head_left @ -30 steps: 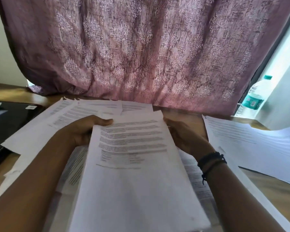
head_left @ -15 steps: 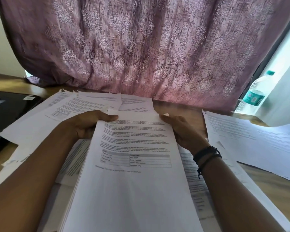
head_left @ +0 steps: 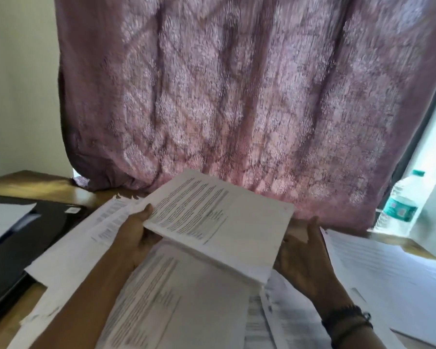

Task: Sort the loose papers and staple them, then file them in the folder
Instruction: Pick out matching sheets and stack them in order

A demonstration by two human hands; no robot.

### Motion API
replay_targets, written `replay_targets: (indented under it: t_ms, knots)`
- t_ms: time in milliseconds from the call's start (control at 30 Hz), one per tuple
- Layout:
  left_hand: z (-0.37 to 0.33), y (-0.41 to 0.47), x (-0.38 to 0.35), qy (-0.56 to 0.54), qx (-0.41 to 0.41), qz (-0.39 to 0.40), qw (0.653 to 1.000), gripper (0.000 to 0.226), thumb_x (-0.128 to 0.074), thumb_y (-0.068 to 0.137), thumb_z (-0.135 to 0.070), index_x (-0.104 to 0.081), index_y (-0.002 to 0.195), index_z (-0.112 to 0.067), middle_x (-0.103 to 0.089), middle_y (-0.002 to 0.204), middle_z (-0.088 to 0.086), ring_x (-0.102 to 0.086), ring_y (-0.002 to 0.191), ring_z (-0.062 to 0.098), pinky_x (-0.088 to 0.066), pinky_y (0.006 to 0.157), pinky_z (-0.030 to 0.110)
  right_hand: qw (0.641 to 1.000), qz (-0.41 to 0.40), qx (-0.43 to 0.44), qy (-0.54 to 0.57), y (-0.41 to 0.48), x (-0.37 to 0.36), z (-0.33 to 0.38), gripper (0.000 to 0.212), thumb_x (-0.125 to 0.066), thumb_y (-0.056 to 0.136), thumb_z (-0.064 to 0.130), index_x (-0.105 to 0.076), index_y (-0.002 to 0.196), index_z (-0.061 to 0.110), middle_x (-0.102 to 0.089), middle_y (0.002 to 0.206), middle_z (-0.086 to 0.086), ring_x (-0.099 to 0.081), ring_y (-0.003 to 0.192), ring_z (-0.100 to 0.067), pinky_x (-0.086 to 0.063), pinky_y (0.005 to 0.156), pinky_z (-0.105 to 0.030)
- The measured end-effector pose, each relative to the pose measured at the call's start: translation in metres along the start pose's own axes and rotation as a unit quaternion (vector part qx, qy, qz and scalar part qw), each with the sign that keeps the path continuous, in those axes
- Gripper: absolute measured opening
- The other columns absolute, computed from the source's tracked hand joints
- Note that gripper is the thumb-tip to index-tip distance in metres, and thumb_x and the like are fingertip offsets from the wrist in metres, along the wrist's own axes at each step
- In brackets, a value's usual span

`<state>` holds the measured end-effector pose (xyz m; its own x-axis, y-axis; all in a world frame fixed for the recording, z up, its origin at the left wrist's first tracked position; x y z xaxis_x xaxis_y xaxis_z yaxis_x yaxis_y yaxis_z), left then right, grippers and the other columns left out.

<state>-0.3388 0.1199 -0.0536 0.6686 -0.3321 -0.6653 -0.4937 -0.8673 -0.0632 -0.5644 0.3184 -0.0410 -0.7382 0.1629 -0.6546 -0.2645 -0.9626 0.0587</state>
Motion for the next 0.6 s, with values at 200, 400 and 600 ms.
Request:
replay_targets:
  t_ms: [200, 400, 600]
  knots:
    - [0.002, -0.017, -0.033, -0.003, -0.065, 0.05, 0.997, 0.028, -0.045, 0.096, -0.008, -0.072, 0.092, -0.012, -0.076, 0.086, 0.004, -0.073, 0.076, 0.016, -0.06, 0.058, 0.03, 0.939, -0.076, 0.082, -0.325, 0.001, 0.001, 0.012, 0.062, -0.085, 0.069, 0.012, -0.057, 0.124, 0.004, -0.069, 0.115, -0.018, -0.069, 0.1, -0.031, -0.059, 0.074, -0.036]
    - [-0.015, -0.009, -0.026, 0.181, -0.081, 0.093, 0.976, 0.02, -0.063, 0.09, -0.026, -0.069, 0.101, -0.011, -0.071, 0.104, 0.01, -0.069, 0.084, 0.027, -0.056, 0.07, 0.038, 0.857, -0.182, 0.185, -0.445, -0.019, 0.01, 0.061, 0.057, -0.088, 0.063, 0.023, -0.064, 0.112, 0.009, -0.074, 0.096, -0.004, -0.072, 0.085, -0.022, -0.058, 0.065, -0.028]
    - [-0.029, -0.013, -0.031, 0.395, -0.213, 0.048, 0.892, 0.021, -0.059, 0.091, -0.008, -0.066, 0.104, -0.023, -0.073, 0.085, -0.021, -0.072, 0.087, 0.007, -0.058, 0.079, 0.025, 0.702, -0.269, 0.285, -0.594, -0.026, -0.002, 0.081, 0.05, -0.079, 0.077, 0.025, -0.059, 0.122, 0.014, -0.064, 0.101, 0.005, -0.061, 0.083, -0.007, -0.054, 0.071, -0.028]
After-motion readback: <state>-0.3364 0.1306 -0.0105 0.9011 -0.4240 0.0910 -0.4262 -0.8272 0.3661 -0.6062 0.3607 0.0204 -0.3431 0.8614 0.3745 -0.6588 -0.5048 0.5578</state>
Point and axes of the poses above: each hand's wrist, its own y-axis towards the middle knuckle, its own x-axis out of the back of the hand, z = x × y, the point moved 9 cm from there along y, towards the middle knuckle
